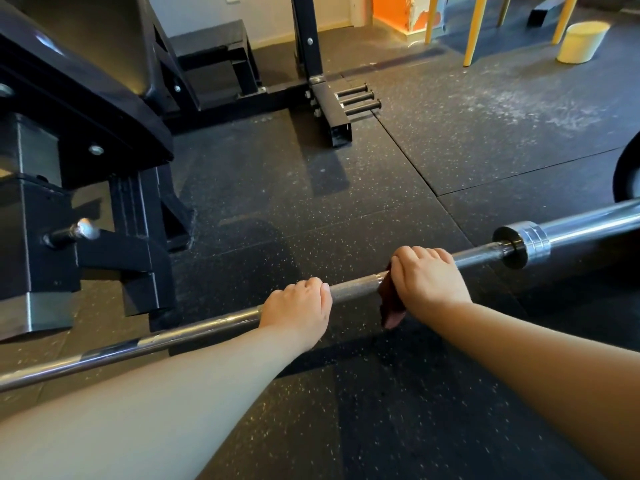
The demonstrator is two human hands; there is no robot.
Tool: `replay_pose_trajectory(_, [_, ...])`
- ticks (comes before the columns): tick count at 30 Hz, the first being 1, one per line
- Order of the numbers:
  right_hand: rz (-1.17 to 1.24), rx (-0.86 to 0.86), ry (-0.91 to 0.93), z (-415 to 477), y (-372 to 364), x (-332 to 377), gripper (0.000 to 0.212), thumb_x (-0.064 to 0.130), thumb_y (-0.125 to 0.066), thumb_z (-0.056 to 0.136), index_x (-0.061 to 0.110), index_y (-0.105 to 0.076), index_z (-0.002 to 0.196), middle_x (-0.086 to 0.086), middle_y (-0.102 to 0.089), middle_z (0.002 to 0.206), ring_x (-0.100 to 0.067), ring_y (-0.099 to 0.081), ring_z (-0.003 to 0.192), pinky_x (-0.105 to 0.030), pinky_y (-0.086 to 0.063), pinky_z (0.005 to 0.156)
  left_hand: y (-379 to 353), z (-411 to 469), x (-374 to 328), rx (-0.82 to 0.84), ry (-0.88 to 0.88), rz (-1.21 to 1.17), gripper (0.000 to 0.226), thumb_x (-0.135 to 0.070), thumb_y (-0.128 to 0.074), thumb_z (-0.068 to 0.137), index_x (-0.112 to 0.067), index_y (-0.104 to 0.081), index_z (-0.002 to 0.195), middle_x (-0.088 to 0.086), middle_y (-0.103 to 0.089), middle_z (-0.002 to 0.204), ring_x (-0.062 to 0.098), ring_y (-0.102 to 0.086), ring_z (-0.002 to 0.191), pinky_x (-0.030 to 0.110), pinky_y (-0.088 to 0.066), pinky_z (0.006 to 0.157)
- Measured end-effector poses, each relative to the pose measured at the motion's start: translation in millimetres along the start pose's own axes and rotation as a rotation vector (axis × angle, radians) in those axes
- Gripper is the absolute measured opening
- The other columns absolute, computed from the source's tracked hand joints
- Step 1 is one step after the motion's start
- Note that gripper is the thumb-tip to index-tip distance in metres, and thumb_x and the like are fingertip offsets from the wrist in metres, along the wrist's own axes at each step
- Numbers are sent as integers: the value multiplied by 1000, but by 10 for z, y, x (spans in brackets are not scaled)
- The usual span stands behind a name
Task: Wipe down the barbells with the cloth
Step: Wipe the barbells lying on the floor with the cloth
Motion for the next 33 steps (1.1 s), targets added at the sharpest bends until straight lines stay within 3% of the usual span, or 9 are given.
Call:
replay_pose_trajectory(2, [-9, 0, -31, -28, -16, 198, 15, 33, -48, 100, 20, -55, 103, -1, -64, 104, -28, -59, 100, -40, -39, 97, -6, 13, -1, 13, 17, -20, 34, -36, -28, 108, -20, -51, 126, -3, -61, 107, 14, -56, 83, 28, -47, 68])
replay_pose_trajectory(8, [14, 161, 235, -13, -114, 677, 27, 39, -35, 106, 25, -56, 115, 3, -62, 113, -23, -59, 107, -40, -41, 97, 27, 12, 16, 23, 62, -87, 37, -40, -24, 109, -22, -54, 119, -5, -60, 102, 15, -56, 83, 33, -44, 71])
replay_pose_trajectory(12, [-8, 113, 70, 90, -18, 178, 34, 43, -25, 103, 27, -54, 96, 8, -63, 95, -22, -63, 96, -40, -39, 91, 32, -38, 57, 25, 16, -94, 38, -39, -23, 109, -22, -51, 127, -3, -63, 114, 16, -62, 92, 32, -50, 77])
replay_pose_trajectory(15, [15, 42, -6, 24, 16, 269, 26, 38, -35, 104, 22, -55, 97, 2, -66, 97, -26, -63, 95, -40, -41, 95, 23, -30, 47, 28, 1, -77, 35, -39, -27, 109, -21, -51, 127, -3, -62, 114, 15, -62, 92, 32, -53, 77])
replay_pose_trajectory(20, [16, 94, 215, -84, -116, 810, 22, 36, -42, 106, 22, -55, 116, 1, -60, 114, -24, -58, 107, -39, -39, 100, 19, 2, 38, 23, 54, -82, 38, -41, -22, 109, -22, -53, 120, -2, -64, 110, 16, -57, 86, 35, -44, 73])
replay_pose_trajectory(23, [-81, 106, 274, -28, -98, 701, 19, 38, -44, 106, 25, -53, 116, 5, -60, 113, -22, -60, 107, -40, -40, 98, 48, -20, 44, 13, 27, -87, 38, -39, -23, 109, -21, -52, 125, -2, -64, 113, 17, -62, 93, 35, -50, 77])
replay_pose_trajectory(25, [-113, 72, 184, 8, -47, 522, 29, 40, -28, 108, 25, -53, 111, 5, -64, 109, -23, -61, 104, -41, -38, 98, 54, -38, 71, 10, 4, -79, 34, -36, -26, 109, -20, -50, 129, -2, -62, 115, 16, -62, 94, 34, -52, 78])
replay_pose_trajectory(28, [-52, 33, 69, -47, -90, 564, 33, 37, -25, 107, 22, -54, 108, 0, -65, 108, -27, -59, 103, -40, -37, 101, 22, -62, 111, 26, -18, -27, 31, -33, -36, 108, -19, -48, 133, -1, -59, 117, 16, -60, 95, 31, -53, 75])
replay_pose_trajectory(33, [-34, 120, 324, -124, -222, 1017, 26, 40, -45, 104, 21, -54, 119, 0, -57, 119, -24, -55, 109, -40, -39, 105, -20, -35, 187, 26, 65, -59, 33, -41, -27, 109, -24, -53, 122, -5, -62, 109, 14, -57, 84, 32, -42, 69])
Point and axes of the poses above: each hand's wrist, its own z-axis towards the middle knuckle, its own y-axis out of the back of the hand, x = y × z, the point moved 10 cm from there along z, towards the middle knuckle
